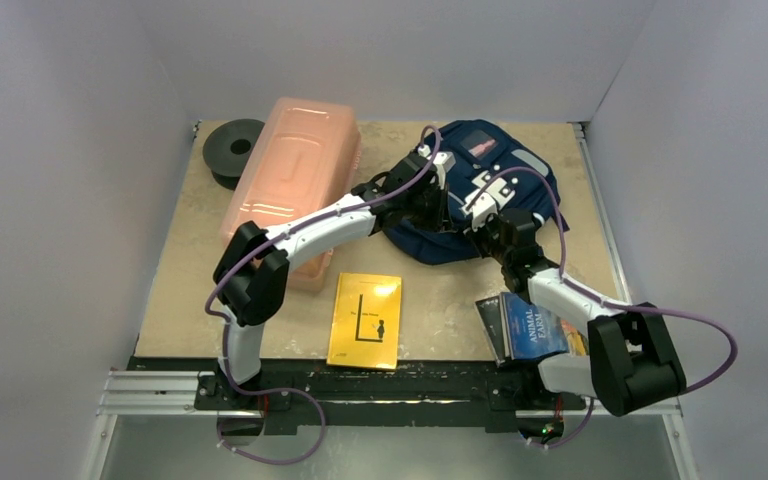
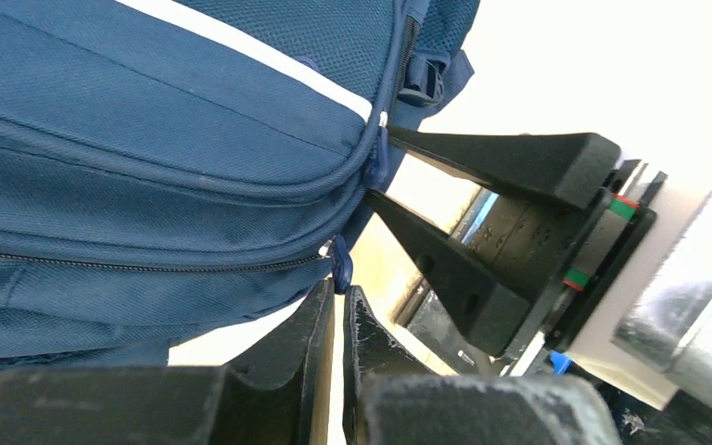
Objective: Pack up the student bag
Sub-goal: Unzip the student bag at the center of the board.
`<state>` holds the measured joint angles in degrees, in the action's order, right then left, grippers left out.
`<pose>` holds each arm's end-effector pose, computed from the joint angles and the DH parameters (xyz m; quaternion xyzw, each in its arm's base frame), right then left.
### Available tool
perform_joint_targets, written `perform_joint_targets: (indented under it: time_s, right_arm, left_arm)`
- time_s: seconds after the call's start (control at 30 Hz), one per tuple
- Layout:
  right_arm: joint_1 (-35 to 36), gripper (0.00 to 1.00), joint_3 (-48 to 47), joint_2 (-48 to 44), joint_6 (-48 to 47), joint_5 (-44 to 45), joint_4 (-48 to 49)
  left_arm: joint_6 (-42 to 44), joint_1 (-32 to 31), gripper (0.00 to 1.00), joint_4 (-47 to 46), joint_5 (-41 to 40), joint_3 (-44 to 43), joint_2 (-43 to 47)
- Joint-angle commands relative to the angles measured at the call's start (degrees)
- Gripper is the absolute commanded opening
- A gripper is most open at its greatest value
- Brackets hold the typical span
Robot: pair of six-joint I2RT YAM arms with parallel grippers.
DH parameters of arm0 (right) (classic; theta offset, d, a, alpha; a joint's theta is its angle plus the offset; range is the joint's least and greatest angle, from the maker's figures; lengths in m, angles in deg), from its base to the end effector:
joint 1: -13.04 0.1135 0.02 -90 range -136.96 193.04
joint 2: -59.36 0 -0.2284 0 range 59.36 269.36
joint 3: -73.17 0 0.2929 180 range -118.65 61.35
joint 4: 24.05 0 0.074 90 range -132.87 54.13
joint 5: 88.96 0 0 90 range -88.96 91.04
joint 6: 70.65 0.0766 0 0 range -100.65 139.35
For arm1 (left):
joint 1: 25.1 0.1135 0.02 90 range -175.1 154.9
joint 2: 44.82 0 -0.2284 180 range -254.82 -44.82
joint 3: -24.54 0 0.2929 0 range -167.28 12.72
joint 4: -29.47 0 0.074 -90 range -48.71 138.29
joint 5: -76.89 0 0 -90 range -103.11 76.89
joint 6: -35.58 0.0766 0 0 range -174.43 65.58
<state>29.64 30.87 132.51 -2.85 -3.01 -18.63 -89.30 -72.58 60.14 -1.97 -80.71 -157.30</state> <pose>0.3253 0.1026 0.1173 -0.2984 0.7906 0.0038 0.5346 0.3376 -0.3900 0.1961 0.1405 0.8841 -0.3534 0.2716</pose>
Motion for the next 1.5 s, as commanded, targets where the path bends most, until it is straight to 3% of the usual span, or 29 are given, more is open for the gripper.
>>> perform_joint_targets:
  time_s: [0.0,0.03,0.13,0.23,0.4,0.47,0.57,0.6,0.67,0.73,0.87,0.97,1.3,1.47]
  right_arm:
    - [-0.70,0.24,-0.32,-1.33,4.90,0.89,7.63]
    - [-1.56,0.01,0.72,-2.19,7.18,1.26,8.60]
    - [-7.85,0.00,3.66,-3.64,13.57,-5.96,11.46]
    - [-13.80,0.00,6.48,-4.63,16.50,-7.89,12.84]
    - [-15.73,0.00,9.46,-8.77,14.49,-7.29,13.55]
    - [-15.67,0.00,8.94,-9.29,11.94,-9.03,12.37]
    - [-15.48,0.00,5.93,-9.21,11.98,-14.76,8.27]
    - [-15.46,0.00,4.61,-9.28,12.34,-16.08,6.37]
    - [-15.53,0.00,0.12,-8.02,11.59,-17.78,-1.32]
    - [-15.46,0.00,-4.09,-6.92,10.52,-19.57,-8.66]
    - [-15.43,0.00,-7.63,-8.48,15.05,-19.55,-13.93]
    - [-15.38,0.00,-10.95,-8.05,18.80,-22.54,-16.79]
    - [-15.46,0.00,-15.84,-3.73,29.27,-26.09,-23.01]
    - [-15.43,0.00,-15.33,-5.27,29.48,-24.18,-23.07]
  left_arm:
    - [-1.17,0.72,0.00,-1.54,-1.76,-1.20,4.56]
    - [-1.42,1.26,0.00,-1.44,-3.10,-0.59,4.68]
    - [-2.10,3.39,0.00,-2.72,-7.60,2.63,5.65]
    - [-2.37,6.19,0.00,-2.94,-14.13,5.49,6.14]
    - [1.54,12.15,0.00,-2.46,-17.73,3.16,2.72]
    - [4.33,12.87,0.00,-3.12,-13.24,1.80,1.97]
    - [5.93,9.97,0.00,-10.00,-0.12,5.52,4.95]
    - [6.08,8.44,0.07,-11.81,3.44,6.59,6.31]
    - [5.85,5.18,0.33,-10.32,4.59,6.22,8.41]
    - [5.12,1.77,0.40,-8.08,4.42,5.47,9.63]
    - [3.74,-5.27,0.41,-11.00,-6.63,8.41,11.60]
    - [2.45,-7.97,0.41,-9.32,-14.01,5.30,8.43]
    - [-3.82,-9.04,0.40,7.66,-30.58,-14.50,-5.70]
    - [-4.74,-9.57,0.42,7.94,-34.38,-17.89,-8.60]
